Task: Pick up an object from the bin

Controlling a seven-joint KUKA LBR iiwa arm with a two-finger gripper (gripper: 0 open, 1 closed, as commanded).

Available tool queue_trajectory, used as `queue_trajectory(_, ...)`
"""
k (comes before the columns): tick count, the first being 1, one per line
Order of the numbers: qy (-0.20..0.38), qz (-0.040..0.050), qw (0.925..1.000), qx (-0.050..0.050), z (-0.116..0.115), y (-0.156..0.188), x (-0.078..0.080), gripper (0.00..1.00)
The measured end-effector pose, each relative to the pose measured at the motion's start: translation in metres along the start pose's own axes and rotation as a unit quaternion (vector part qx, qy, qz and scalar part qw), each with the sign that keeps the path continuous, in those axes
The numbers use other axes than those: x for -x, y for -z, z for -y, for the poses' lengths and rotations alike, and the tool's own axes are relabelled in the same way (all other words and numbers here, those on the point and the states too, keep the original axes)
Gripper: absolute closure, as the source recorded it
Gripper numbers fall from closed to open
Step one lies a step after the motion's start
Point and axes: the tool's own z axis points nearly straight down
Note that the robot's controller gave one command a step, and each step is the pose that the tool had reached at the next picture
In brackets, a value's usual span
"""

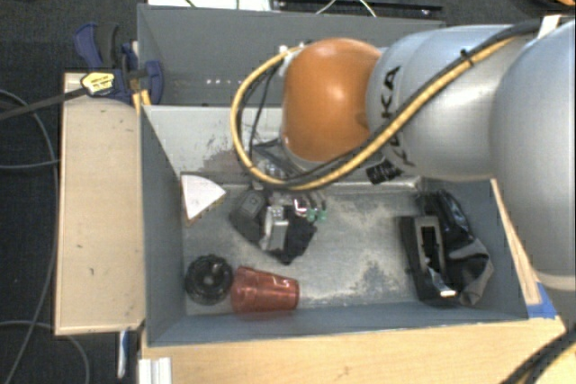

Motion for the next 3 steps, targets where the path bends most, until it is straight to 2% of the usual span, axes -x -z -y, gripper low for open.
queue_trajectory(1, -0.004, 0.0041, 1.0000, 0.001, 0.001, 0.005, 0.002, 0.00)
queue_trajectory(2, -0.045, 0.0001, 0.9990, 0.000, 0.036, -0.093, 0.008, 0.00)
queue_trajectory(3, -0.100, 0.0032, 0.9950, 0.001, 0.031, -0.092, -0.009, 0.00)
